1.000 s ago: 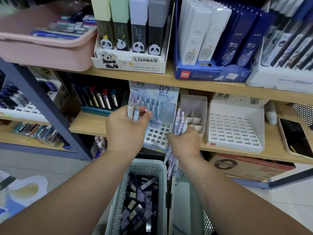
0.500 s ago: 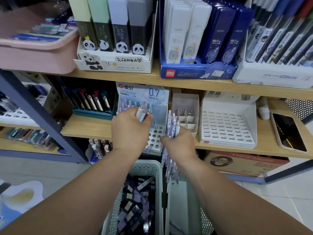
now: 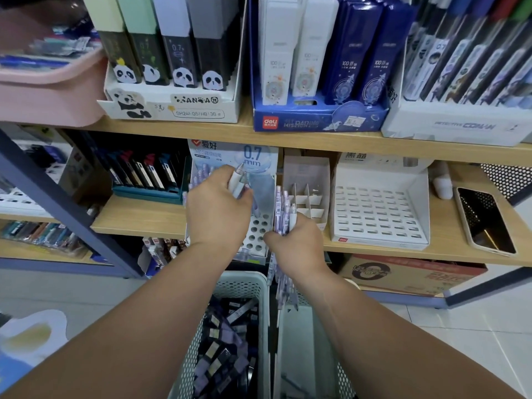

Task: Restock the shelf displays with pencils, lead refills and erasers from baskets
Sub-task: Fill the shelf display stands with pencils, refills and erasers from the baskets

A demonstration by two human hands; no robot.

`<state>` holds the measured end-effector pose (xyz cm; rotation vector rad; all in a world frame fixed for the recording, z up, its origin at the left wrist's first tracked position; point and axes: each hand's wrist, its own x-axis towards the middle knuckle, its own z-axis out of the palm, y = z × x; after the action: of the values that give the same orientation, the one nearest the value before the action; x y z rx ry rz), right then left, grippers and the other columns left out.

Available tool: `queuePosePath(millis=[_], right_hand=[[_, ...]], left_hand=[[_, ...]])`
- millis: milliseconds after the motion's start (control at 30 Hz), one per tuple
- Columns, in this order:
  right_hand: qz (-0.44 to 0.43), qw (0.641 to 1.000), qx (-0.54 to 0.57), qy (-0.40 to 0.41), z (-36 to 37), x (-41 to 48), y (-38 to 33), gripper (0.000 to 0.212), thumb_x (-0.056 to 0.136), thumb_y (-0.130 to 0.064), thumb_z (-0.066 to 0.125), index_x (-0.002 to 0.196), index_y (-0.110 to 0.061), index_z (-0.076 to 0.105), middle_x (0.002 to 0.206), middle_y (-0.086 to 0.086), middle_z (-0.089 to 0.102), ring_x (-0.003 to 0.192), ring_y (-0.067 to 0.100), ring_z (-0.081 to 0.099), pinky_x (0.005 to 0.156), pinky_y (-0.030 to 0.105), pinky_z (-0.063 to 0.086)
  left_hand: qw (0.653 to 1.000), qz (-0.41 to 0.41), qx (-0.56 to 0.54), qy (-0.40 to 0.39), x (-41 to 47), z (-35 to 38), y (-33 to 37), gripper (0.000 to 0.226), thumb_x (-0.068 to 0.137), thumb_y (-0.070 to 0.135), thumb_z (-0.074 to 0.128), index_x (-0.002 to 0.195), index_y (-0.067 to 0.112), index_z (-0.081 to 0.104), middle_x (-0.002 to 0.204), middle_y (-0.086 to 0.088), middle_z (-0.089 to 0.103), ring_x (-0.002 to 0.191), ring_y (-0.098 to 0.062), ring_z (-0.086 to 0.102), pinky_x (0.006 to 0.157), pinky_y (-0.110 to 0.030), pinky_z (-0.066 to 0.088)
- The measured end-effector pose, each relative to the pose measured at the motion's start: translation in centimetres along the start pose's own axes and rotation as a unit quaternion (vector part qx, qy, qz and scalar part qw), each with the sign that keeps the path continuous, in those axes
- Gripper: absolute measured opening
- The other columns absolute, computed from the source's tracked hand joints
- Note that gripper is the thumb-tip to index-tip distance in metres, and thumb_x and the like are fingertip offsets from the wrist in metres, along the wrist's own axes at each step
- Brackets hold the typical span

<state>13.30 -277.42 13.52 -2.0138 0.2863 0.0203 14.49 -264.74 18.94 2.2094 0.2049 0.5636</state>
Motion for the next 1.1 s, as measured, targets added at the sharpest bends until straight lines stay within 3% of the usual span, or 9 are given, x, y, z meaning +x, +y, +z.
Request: queuePosePath(millis=[267, 400, 467, 567, 667, 833, 933, 1000, 1100], right_hand=[[-0.010, 1.000, 0.010, -0.005, -0.5, 0.0, 0.0, 0.023, 0.079, -0.013, 0.074, 0.068, -0.026, 0.058, 0.061, -0.010, 0.058, 0.051, 0.004, 0.051, 0.041, 0.010, 0.032], [-0.009, 1.000, -0.002, -0.010, -0.6, 0.1, -0.1, 0.023, 0.079, -0.015, 0.074, 0.069, -0.028, 0.058, 0.062, -0.011, 0.058, 0.053, 0.003, 0.052, 0.042, 0.011, 0.032], [-0.010, 1.000, -0.007, -0.008, -0.6, 0.1, -0.1, 0.023, 0.079, -0.015, 0.075, 0.069, -0.027, 0.058, 0.060, -0.011, 0.057, 0.051, 0.004, 0.051, 0.043, 0.014, 0.033], [-0.007, 1.000, -0.007, -0.005, -0.6, 0.2, -0.1, 0.022, 0.079, -0.014, 0.074, 0.068, -0.025, 0.059, 0.060, -0.009, 0.060, 0.050, 0.005, 0.052, 0.044, 0.018, 0.039], [-0.006, 1.000, -0.010, -0.008, -0.7, 0.1, -0.3, 0.021, 0.079, -0.014, 0.074, 0.069, -0.026, 0.060, 0.061, -0.008, 0.062, 0.051, 0.007, 0.053, 0.048, 0.020, 0.041], [-0.002, 1.000, -0.016, -0.016, -1.1, 0.2, -0.5, 0.031, 0.080, -0.014, 0.075, 0.064, -0.026, 0.052, 0.052, -0.012, 0.050, 0.045, 0.005, 0.044, 0.041, 0.018, 0.031], [-0.010, 1.000, -0.012, -0.013, -1.3, 0.2, -0.5, 0.036, 0.082, -0.012, 0.074, 0.062, -0.027, 0.048, 0.048, -0.013, 0.043, 0.043, 0.002, 0.039, 0.043, 0.017, 0.030], [-0.011, 1.000, -0.016, -0.011, -1.3, 0.3, -0.4, 0.037, 0.084, -0.013, 0.074, 0.062, -0.027, 0.047, 0.048, -0.013, 0.042, 0.041, 0.001, 0.038, 0.040, 0.013, 0.027], [-0.013, 0.999, -0.028, -0.015, -1.3, 0.4, -0.4, 0.032, 0.085, -0.017, 0.075, 0.066, -0.026, 0.051, 0.051, -0.012, 0.047, 0.041, 0.001, 0.042, 0.043, 0.017, 0.032]], left_hand=[[0.991, 0.118, 0.054, 0.020, 0.1, 0.8, -1.1, 0.002, 0.081, 0.015, 0.078, 0.082, 0.016, 0.076, 0.078, -0.005, 0.068, 0.071, -0.021, 0.061, 0.063, -0.029, 0.045], [0.994, 0.093, 0.061, -0.021, 0.3, -0.1, -0.2, 0.034, 0.084, 0.019, 0.075, 0.058, 0.028, 0.054, 0.058, 0.005, 0.053, 0.055, -0.017, 0.048, 0.052, -0.029, 0.035], [0.994, 0.050, 0.061, -0.070, 0.5, -0.9, 0.6, 0.032, 0.085, 0.020, 0.072, 0.058, 0.027, 0.056, 0.052, 0.007, 0.049, 0.048, -0.012, 0.046, 0.046, -0.027, 0.031], [0.983, 0.007, 0.075, -0.168, 1.0, -2.1, 1.5, 0.010, 0.086, 0.017, 0.067, 0.088, 0.021, 0.075, 0.062, -0.001, 0.064, 0.049, -0.016, 0.058, 0.043, -0.028, 0.046], [0.959, 0.019, 0.133, -0.251, 0.9, -2.8, 1.8, 0.030, 0.085, 0.013, 0.063, 0.112, 0.023, 0.072, 0.081, 0.001, 0.069, 0.061, -0.013, 0.060, 0.056, -0.029, 0.052], [0.941, 0.004, 0.131, -0.311, 1.3, -3.0, 1.3, 0.073, 0.085, 0.010, 0.060, 0.147, 0.044, 0.043, 0.141, 0.006, 0.058, 0.046, 0.001, 0.056, 0.043, -0.011, 0.039], [0.951, -0.037, 0.038, -0.304, 1.2, -2.9, 1.0, 0.072, 0.086, 0.007, 0.061, 0.145, 0.045, 0.046, 0.109, 0.007, 0.071, 0.059, -0.011, 0.069, 0.053, -0.026, 0.056], [0.951, -0.086, -0.062, -0.291, 1.3, -2.9, 0.9, 0.056, 0.088, 0.011, 0.070, 0.135, 0.039, 0.057, 0.075, 0.005, 0.066, 0.050, -0.013, 0.063, 0.044, -0.026, 0.048], [0.907, -0.166, -0.189, -0.339, 1.3, -3.5, 1.1, 0.020, 0.093, 0.028, 0.069, 0.108, 0.017, 0.061, 0.060, -0.001, 0.052, 0.041, -0.012, 0.040, 0.040, -0.023, 0.031]])
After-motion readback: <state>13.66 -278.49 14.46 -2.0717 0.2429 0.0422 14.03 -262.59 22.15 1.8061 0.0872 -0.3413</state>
